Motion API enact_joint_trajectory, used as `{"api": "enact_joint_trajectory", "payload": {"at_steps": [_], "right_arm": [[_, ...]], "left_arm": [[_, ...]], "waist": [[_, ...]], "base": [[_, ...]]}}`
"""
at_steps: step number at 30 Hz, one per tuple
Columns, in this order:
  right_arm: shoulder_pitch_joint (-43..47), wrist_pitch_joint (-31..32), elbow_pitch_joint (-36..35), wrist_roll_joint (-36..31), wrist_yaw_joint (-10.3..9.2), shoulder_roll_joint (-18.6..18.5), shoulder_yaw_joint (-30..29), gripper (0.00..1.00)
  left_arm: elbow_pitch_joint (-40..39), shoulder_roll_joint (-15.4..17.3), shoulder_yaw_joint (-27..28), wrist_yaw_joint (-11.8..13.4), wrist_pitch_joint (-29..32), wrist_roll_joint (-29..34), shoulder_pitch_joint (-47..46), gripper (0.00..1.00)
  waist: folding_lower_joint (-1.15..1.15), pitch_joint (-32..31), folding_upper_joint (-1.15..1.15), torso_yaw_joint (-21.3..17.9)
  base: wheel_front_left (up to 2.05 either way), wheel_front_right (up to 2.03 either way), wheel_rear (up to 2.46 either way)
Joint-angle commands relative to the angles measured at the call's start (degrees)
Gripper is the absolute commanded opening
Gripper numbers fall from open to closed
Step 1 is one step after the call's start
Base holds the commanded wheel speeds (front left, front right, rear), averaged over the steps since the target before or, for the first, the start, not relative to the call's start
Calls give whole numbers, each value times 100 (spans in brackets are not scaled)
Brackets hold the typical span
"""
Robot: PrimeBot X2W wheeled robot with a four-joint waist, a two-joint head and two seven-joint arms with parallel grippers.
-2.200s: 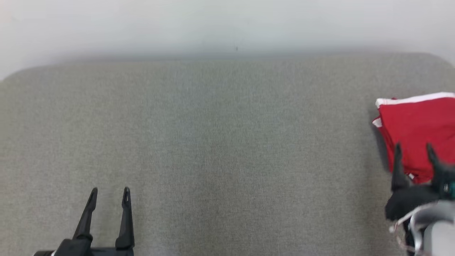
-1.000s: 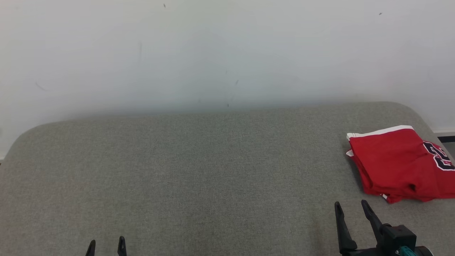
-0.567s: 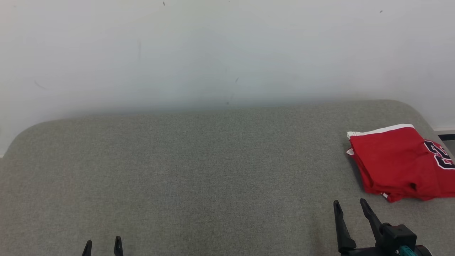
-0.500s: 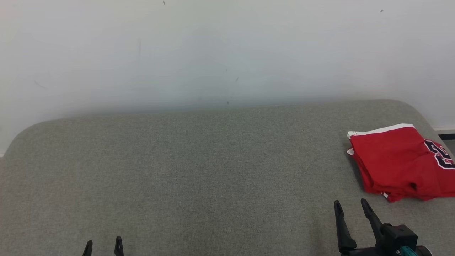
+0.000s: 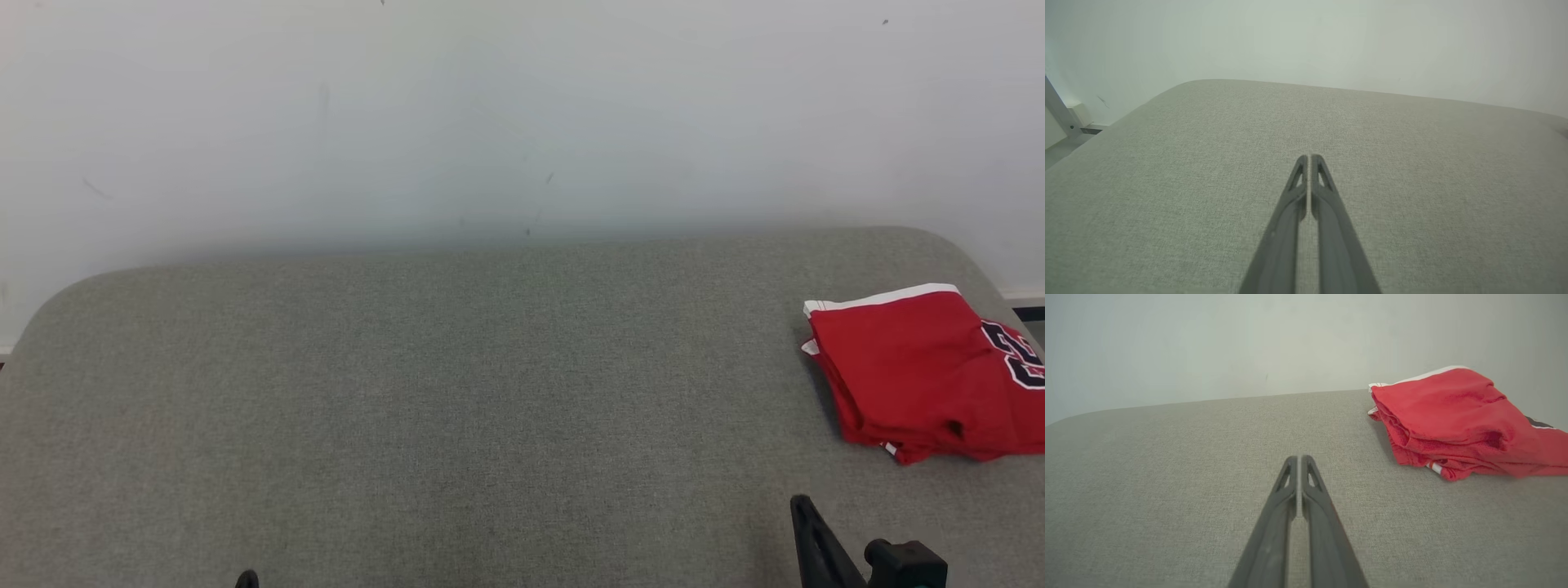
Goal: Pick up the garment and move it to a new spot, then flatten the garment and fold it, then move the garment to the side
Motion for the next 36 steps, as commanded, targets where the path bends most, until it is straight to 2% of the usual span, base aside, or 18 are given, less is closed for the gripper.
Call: {"api": "enact_joint_trajectory", "payload": {"at_steps": [1,17,36], "right_arm": [[-29,38,39,92,0,0,-25,0],[-244,369,19,2050,1,-1,-67,0],[-436,654,9,3732,1,-1,-108,0]], "left_arm": [[35,-1,23,-2,41,-90,-36,0],[32,2,71,-36,503,-1936,-359,0],[32,6,112,-63,900,-3526,-636,0]], "waist": [[0,3,0,0],[0,61,0,8],[0,123,0,16]], "base": [[0,0,0],[0,0,0],[0,0,0]]}}
